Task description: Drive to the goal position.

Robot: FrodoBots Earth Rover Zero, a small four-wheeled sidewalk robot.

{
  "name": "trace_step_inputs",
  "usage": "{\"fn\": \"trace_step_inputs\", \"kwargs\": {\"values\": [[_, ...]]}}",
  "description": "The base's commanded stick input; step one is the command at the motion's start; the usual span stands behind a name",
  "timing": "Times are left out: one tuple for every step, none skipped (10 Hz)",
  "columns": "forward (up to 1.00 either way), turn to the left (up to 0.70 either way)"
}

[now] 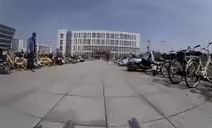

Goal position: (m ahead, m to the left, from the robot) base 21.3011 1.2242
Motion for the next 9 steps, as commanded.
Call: {"fn": "trace_step_inputs", "kwargs": {"values": [[1.00,0.00],[1.00,0.00],[1.00,0.00],[1.00,0.00],[1.00,0.00],[1.00,0.00],[1.00,0.00],[1.00,0.00],[1.00,0.00]]}}
